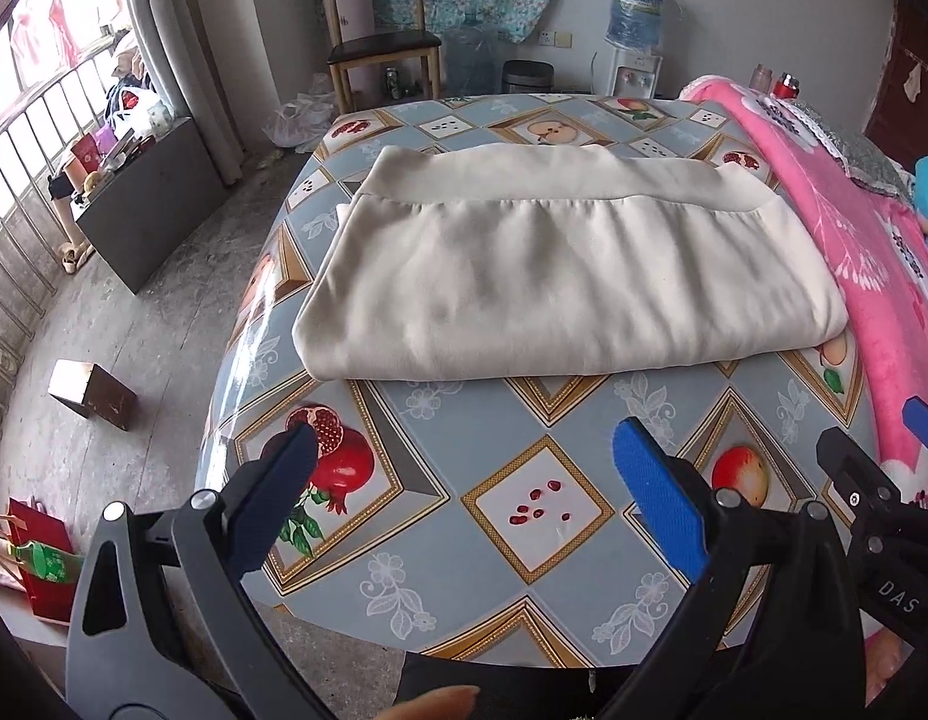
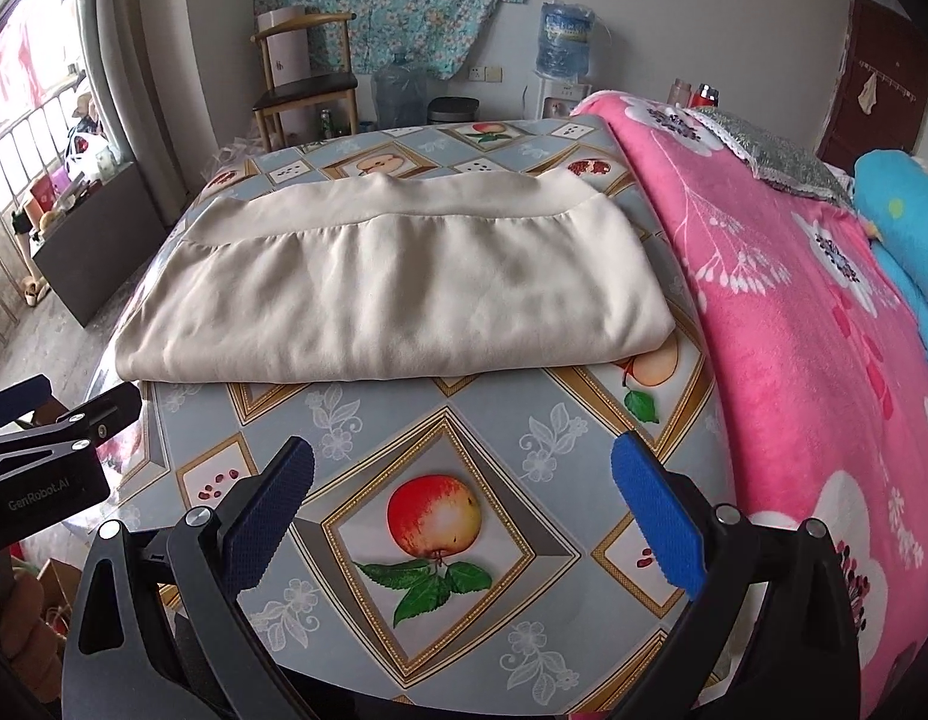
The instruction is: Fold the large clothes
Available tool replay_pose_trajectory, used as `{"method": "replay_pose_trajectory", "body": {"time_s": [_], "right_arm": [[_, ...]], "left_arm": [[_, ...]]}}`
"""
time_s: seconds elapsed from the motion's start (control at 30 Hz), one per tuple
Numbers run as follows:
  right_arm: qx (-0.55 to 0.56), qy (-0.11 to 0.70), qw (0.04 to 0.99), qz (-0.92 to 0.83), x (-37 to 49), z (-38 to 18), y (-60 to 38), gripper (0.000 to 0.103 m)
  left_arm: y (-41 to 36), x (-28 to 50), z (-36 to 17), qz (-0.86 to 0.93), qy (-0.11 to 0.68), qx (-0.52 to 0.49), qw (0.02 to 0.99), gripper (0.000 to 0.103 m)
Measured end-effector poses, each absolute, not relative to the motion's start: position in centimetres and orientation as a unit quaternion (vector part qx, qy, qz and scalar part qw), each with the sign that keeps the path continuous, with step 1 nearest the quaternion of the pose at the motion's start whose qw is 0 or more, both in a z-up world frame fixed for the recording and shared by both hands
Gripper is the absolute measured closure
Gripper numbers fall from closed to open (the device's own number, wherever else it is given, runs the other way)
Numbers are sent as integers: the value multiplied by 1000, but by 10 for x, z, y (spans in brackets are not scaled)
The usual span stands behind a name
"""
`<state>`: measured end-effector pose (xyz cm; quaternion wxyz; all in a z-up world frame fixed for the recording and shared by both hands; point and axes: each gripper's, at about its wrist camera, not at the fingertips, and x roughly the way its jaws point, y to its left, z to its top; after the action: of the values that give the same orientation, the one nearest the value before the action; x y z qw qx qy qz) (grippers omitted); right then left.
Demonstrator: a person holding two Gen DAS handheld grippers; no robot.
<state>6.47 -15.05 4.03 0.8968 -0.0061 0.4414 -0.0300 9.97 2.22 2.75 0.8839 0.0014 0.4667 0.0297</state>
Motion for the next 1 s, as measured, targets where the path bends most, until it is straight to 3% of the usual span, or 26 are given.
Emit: {"method": "replay_pose_trajectory", "body": {"time_s": [1.0], "right_arm": [[-5,450,892,-38,68,38,-156,6]], "left_arm": [[18,100,25,21,472,4,881,8]]}}
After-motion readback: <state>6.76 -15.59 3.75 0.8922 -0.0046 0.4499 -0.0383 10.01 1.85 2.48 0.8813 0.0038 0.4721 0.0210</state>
